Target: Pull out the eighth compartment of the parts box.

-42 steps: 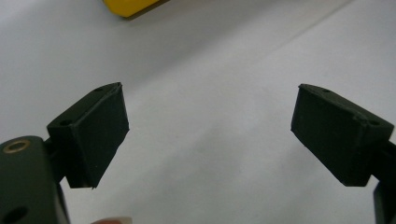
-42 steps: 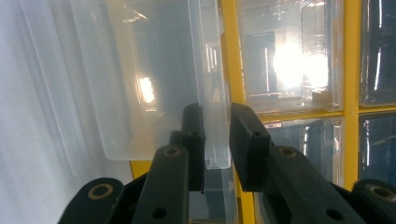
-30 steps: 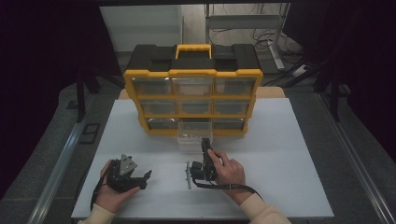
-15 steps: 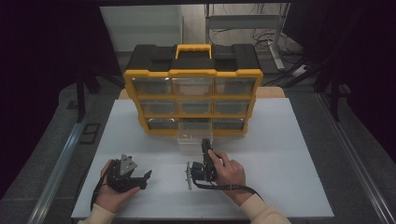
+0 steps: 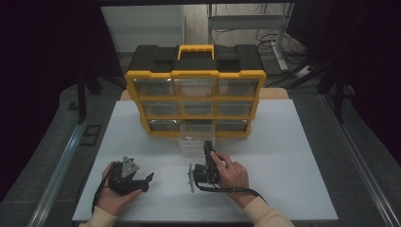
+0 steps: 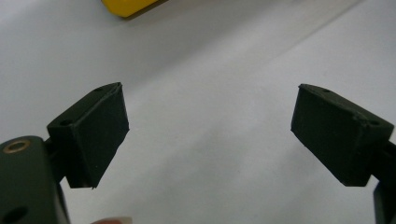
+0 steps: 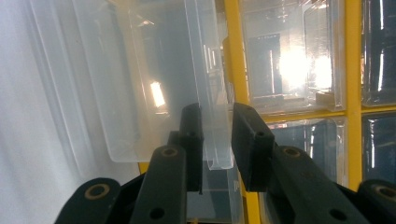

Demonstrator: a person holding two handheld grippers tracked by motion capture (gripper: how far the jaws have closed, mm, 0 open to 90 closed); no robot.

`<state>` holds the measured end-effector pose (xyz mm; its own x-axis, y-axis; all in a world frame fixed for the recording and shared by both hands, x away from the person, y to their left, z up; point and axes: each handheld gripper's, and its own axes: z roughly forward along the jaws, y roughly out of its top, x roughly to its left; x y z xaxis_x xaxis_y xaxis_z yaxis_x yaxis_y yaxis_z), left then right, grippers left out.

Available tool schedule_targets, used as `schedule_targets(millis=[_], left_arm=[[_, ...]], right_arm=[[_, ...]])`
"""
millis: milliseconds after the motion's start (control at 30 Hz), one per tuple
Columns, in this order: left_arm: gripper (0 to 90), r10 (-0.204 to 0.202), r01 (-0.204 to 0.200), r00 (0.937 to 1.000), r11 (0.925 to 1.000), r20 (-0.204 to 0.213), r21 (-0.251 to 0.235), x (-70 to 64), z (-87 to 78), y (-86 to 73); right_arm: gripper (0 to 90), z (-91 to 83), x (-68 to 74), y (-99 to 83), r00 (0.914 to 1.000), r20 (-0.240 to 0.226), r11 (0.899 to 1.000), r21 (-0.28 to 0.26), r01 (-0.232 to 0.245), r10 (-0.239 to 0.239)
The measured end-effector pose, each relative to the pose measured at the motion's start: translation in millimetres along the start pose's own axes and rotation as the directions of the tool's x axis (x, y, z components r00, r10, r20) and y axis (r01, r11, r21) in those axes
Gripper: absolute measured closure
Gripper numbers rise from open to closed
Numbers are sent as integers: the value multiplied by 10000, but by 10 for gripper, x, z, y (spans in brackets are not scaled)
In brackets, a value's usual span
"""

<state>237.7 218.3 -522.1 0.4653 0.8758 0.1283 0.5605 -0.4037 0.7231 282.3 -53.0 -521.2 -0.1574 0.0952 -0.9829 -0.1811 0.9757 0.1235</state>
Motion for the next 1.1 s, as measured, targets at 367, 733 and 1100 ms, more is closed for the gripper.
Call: schedule_targets(millis=[367, 733, 1100], left_arm=[[116, 11, -11, 10000, 10000, -1, -6, 0, -5, 0], [116, 26, -26, 10000, 10000, -10, -2, -3, -2, 1], [116, 46, -46, 10000, 10000, -19, 11, -7, 0, 2]], right_arm=[[432, -27, -59, -18, 9925, -618, 9933, -400, -1085, 1059], [352, -144, -238, -90, 9048, -2752, 9331, -623, -3541, 3250], [334, -162, -387, -289, 6779, -5267, 8001, 72, -5998, 5129]])
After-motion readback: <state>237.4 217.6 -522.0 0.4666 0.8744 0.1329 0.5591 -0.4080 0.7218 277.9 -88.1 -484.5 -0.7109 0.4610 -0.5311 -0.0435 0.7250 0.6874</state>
